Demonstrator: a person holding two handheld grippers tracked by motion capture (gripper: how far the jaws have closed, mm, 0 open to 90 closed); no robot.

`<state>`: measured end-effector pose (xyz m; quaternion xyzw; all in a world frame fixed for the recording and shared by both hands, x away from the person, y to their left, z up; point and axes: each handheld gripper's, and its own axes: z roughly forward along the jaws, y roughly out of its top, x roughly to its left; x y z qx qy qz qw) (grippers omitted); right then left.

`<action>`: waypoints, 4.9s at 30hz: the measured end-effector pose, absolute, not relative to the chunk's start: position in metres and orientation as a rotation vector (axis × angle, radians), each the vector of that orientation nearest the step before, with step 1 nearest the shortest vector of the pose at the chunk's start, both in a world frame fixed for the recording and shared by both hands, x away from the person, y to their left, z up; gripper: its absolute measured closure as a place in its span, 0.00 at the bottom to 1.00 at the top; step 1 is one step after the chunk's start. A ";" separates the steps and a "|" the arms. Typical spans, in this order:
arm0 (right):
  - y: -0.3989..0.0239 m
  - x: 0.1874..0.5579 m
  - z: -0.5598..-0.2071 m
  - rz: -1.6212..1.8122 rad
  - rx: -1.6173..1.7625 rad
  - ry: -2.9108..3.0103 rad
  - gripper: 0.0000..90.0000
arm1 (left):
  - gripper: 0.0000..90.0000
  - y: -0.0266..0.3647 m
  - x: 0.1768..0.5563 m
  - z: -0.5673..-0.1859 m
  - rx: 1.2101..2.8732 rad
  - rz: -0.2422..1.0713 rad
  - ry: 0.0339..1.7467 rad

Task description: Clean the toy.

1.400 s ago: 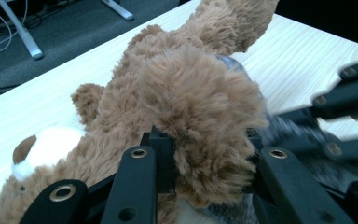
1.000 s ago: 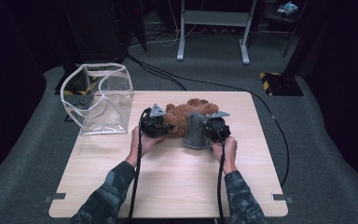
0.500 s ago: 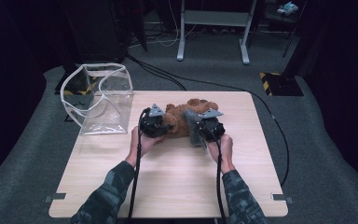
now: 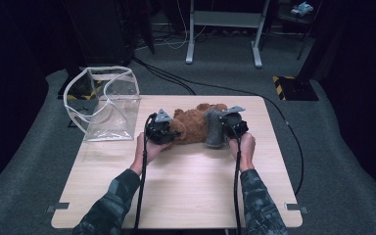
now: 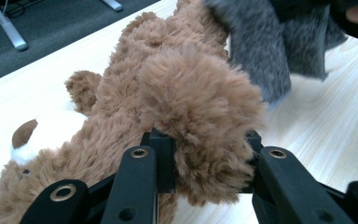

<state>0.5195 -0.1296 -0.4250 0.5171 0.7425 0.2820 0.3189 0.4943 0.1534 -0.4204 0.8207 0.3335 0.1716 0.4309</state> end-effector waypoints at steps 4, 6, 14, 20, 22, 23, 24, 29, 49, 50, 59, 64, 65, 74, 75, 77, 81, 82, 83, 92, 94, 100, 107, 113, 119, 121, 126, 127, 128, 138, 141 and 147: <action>-0.148 0.518 -0.424 0.734 1.412 1.902 0.88 | 0.77 0.154 0.494 -0.420 2.051 0.424 0.830; -0.150 0.512 -0.422 0.760 1.416 1.891 0.88 | 0.77 0.154 0.495 -0.420 2.055 0.427 0.826; -0.102 0.481 -0.426 0.957 1.276 2.100 0.88 | 0.76 0.152 0.497 -0.418 2.069 0.399 0.834; -0.064 0.484 -0.443 1.050 1.184 2.290 0.88 | 0.75 0.152 0.500 -0.416 2.083 0.384 0.831; -0.057 0.487 -0.446 1.025 1.164 2.309 0.88 | 0.75 0.152 0.500 -0.416 2.080 0.387 0.834; -0.058 0.490 -0.447 1.005 1.170 2.295 0.88 | 0.75 0.153 0.500 -0.415 2.083 0.383 0.834; -0.060 0.494 -0.448 0.983 1.199 2.282 0.88 | 0.76 0.153 0.500 -0.415 2.080 0.381 0.840; -0.096 0.508 -0.453 0.885 1.391 2.149 0.88 | 0.75 0.156 0.502 -0.415 2.078 0.362 0.842; 0.001 0.468 -0.469 1.311 1.068 2.476 0.88 | 0.76 0.156 0.509 -0.412 2.066 0.355 0.868; 0.003 0.467 -0.470 1.323 1.083 2.476 0.88 | 0.75 0.155 0.509 -0.412 2.065 0.355 0.868; -0.005 0.477 -0.477 1.161 1.155 2.373 0.88 | 0.76 0.156 0.508 -0.412 2.071 0.347 0.857; -0.040 0.482 -0.473 1.095 1.243 2.280 0.88 | 0.75 0.158 0.508 -0.413 2.071 0.342 0.848; -0.048 0.483 -0.471 1.088 1.251 2.263 0.88 | 0.74 0.158 0.507 -0.414 2.066 0.336 0.850; -0.085 0.487 -0.464 1.069 1.304 2.182 0.88 | 0.36 0.174 0.491 -0.414 2.071 0.488 0.900; -0.087 0.487 -0.464 1.075 1.309 2.168 0.88 | 0.34 0.178 0.487 -0.415 2.070 0.524 0.903; -0.092 0.488 -0.463 1.064 1.307 2.158 0.88 | 0.33 0.184 0.482 -0.417 2.090 0.560 0.915; -0.098 0.488 -0.462 1.063 1.330 2.135 0.88 | 0.40 0.198 0.475 -0.432 2.158 0.656 0.976; -0.097 0.487 -0.462 1.065 1.328 2.136 0.88 | 0.48 0.201 0.475 -0.435 2.158 0.655 0.984; -0.096 0.486 -0.462 1.065 1.321 2.145 0.88 | 0.58 0.203 0.476 -0.438 2.154 0.670 0.999; -0.036 0.463 -0.457 1.132 1.109 2.329 0.88 | 0.92 0.200 0.484 -0.438 2.147 0.610 1.010; -0.020 0.459 -0.456 1.147 1.029 2.364 0.88 | 0.92 0.201 0.484 -0.438 2.147 0.596 1.013; 0.018 0.454 -0.462 1.170 0.915 2.472 0.88 | 0.92 0.202 0.485 -0.438 2.116 0.577 1.022; 0.033 0.463 -0.471 1.121 0.949 2.473 0.88 | 0.92 0.205 0.486 -0.437 2.122 0.573 1.005; -0.004 0.479 -0.471 1.039 1.089 2.391 0.88 | 0.92 0.206 0.486 -0.438 2.115 0.567 0.999; -0.045 0.491 -0.470 0.989 1.214 2.307 0.88 | 0.92 0.208 0.486 -0.439 2.124 0.565 0.980; -0.057 0.495 -0.469 0.979 1.244 2.280 0.88 | 0.92 0.208 0.486 -0.439 2.118 0.561 0.979; -0.086 0.500 -0.468 0.942 1.328 2.210 0.88 | 0.92 0.210 0.485 -0.440 2.126 0.550 0.971; -0.093 0.501 -0.468 0.935 1.340 2.193 0.88 | 0.92 0.210 0.485 -0.440 2.130 0.548 0.968; -0.099 0.502 -0.467 0.927 1.363 2.176 0.88 | 0.92 0.209 0.485 -0.440 2.123 0.551 0.971; -0.141 0.496 -0.459 0.890 1.450 2.102 0.88 | 0.92 0.210 0.482 -0.443 2.127 0.542 0.954; -0.151 0.491 -0.456 0.864 1.450 2.088 0.88 | 0.92 0.211 0.481 -0.444 2.135 0.542 0.941; -0.170 0.479 -0.450 0.845 1.485 2.065 0.87 | 0.92 0.212 0.478 -0.446 2.138 0.534 0.928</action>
